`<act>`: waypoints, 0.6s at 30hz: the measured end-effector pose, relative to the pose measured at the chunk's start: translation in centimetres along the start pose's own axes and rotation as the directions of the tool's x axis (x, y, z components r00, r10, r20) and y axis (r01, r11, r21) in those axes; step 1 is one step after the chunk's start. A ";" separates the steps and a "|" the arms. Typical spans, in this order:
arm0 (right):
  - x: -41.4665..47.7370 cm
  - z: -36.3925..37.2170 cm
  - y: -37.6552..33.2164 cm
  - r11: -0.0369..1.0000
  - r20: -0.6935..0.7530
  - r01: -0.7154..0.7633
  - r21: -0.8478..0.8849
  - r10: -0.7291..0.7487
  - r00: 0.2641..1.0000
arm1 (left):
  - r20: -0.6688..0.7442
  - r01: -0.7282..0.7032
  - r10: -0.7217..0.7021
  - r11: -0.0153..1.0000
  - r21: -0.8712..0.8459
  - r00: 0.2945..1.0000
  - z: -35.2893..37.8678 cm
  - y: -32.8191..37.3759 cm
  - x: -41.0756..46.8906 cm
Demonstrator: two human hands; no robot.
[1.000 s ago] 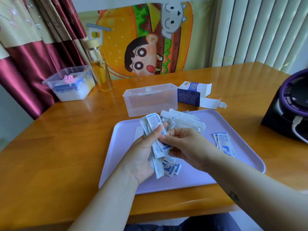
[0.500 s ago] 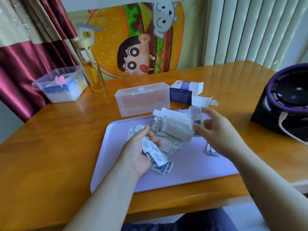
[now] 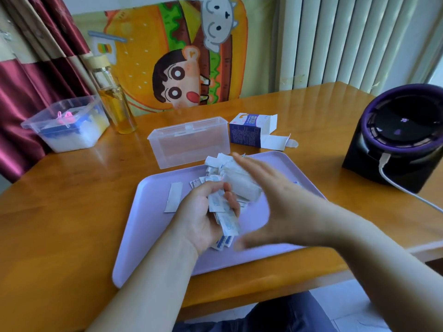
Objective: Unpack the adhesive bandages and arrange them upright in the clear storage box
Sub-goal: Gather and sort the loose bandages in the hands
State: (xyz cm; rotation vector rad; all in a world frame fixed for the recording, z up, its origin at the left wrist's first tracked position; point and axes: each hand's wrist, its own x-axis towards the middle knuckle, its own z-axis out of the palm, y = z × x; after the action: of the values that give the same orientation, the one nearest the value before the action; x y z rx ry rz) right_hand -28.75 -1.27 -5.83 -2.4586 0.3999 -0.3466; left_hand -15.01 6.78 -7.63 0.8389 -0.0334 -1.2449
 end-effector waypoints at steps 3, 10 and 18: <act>1.1 1.6 -1.3 0.980 0.125 0.093 -0.178 -0.071 0.990 | 0.045 0.055 -0.063 0.986 0.158 0.997 0.1 -0.1 -0.5; 3.2 1.7 -1.6 0.981 0.130 0.100 -0.168 -0.079 0.988 | 0.133 0.036 -0.093 0.926 0.377 0.987 -0.4 0.7 -1.5; 5.1 1.1 -2.0 0.963 0.148 0.150 -0.225 -0.119 0.982 | 0.234 -0.065 -0.062 0.863 0.501 0.970 -0.9 2.2 -2.2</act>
State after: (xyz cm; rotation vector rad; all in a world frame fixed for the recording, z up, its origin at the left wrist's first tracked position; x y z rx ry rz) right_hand -23.30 -0.95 -4.68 -2.7307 0.2272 -0.1977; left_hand -13.64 9.25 -6.13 1.1305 -0.5843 -1.3528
